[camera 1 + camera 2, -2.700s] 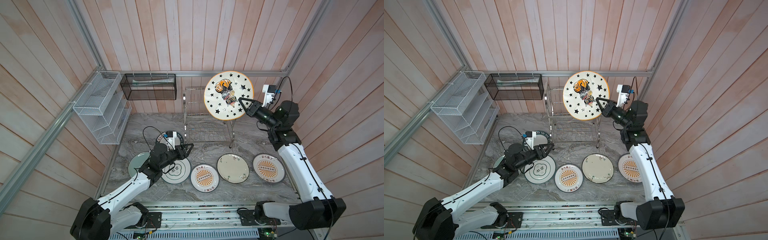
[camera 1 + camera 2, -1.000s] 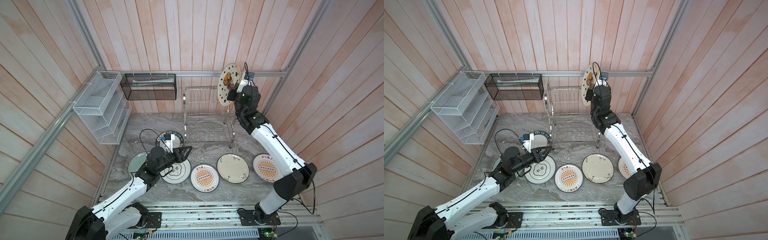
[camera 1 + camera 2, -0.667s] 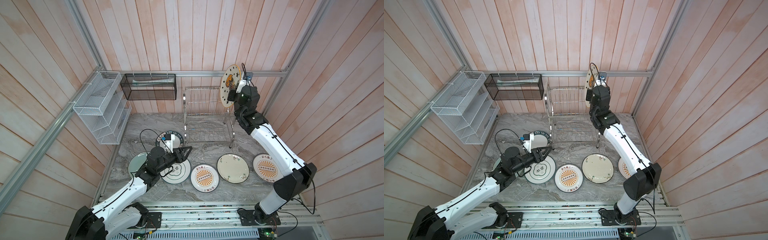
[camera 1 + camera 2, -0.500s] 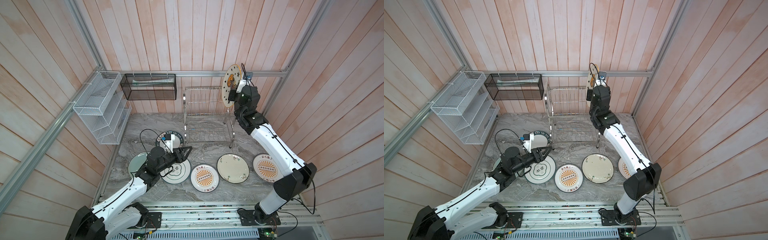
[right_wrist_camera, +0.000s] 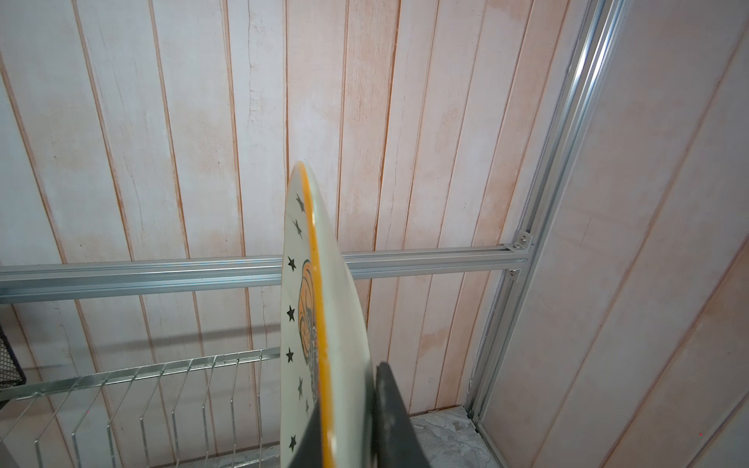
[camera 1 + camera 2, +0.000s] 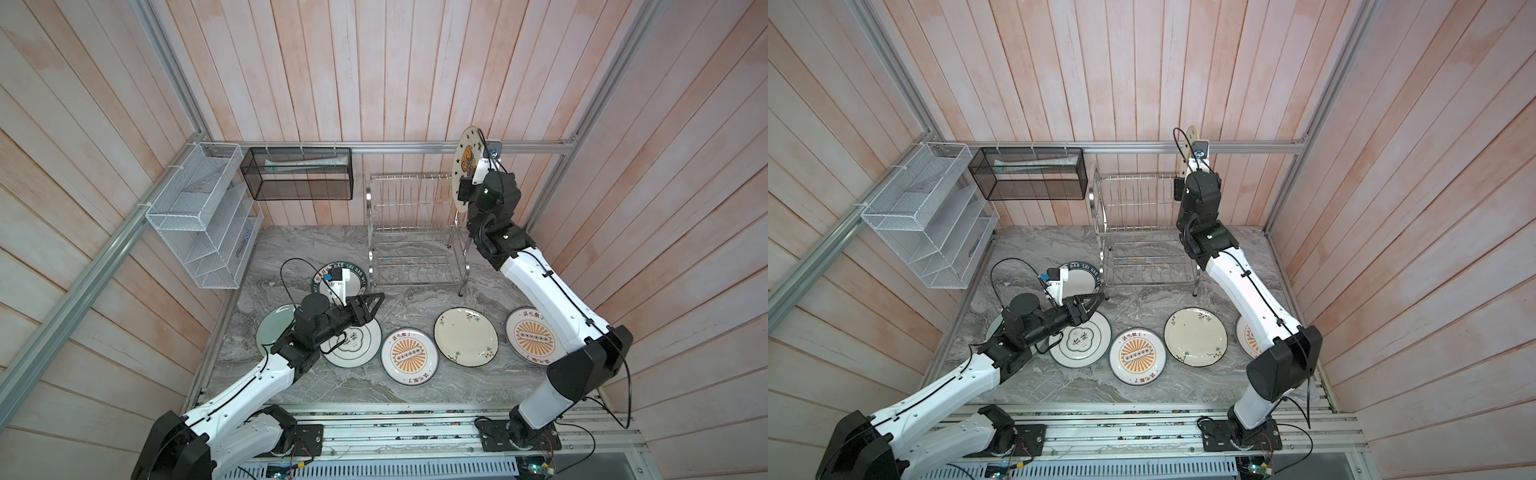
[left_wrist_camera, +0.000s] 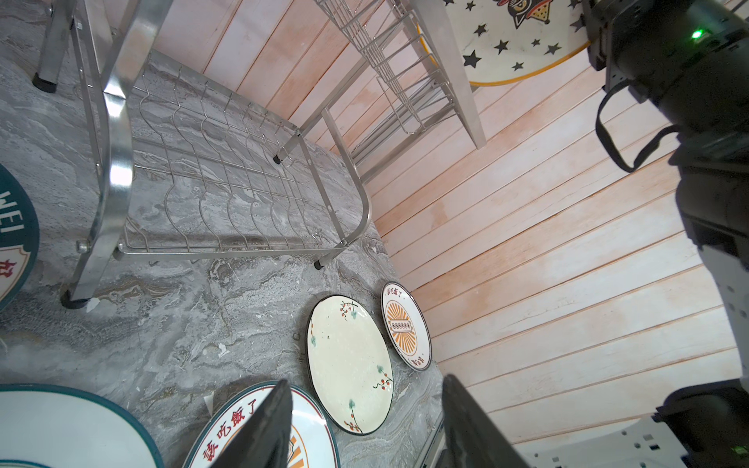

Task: Load plates into a dish rack
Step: Place the plate on the dish rack.

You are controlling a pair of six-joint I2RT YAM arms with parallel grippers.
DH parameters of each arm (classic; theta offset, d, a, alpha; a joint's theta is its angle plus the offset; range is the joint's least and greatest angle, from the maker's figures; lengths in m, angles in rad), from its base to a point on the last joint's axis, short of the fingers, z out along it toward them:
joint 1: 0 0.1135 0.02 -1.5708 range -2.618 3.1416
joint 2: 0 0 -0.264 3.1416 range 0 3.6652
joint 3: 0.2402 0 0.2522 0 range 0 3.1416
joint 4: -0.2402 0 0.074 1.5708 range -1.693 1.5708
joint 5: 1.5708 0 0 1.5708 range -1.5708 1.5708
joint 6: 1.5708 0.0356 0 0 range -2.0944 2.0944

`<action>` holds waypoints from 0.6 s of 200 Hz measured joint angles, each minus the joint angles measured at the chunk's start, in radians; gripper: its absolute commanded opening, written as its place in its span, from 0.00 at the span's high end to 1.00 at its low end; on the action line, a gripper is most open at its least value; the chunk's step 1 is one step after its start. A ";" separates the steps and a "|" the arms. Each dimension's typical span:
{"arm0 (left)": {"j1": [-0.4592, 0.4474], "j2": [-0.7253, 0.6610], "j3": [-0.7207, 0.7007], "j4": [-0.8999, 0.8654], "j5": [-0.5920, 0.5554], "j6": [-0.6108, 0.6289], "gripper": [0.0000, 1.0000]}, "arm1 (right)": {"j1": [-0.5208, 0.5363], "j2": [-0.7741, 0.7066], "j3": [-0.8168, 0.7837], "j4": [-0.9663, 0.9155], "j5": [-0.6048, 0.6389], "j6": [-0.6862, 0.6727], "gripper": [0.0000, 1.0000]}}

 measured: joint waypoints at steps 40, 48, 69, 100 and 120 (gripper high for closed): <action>0.000 0.008 0.000 0.000 0.002 0.000 0.41 | 0.000 0.000 -0.003 0.025 0.022 -0.037 1.00; 0.000 0.010 0.000 0.002 0.002 0.000 0.41 | 0.000 0.000 -0.007 0.032 0.026 -0.041 1.00; 0.000 0.015 0.000 0.005 0.002 0.000 0.40 | 0.000 0.000 -0.021 0.040 0.027 -0.049 1.00; -0.001 0.021 0.000 0.011 0.002 0.000 0.41 | 0.000 0.000 -0.043 0.040 0.026 -0.053 1.00; -0.001 0.024 0.000 0.013 0.002 0.000 0.40 | 0.000 0.000 -0.059 0.041 0.025 -0.052 1.00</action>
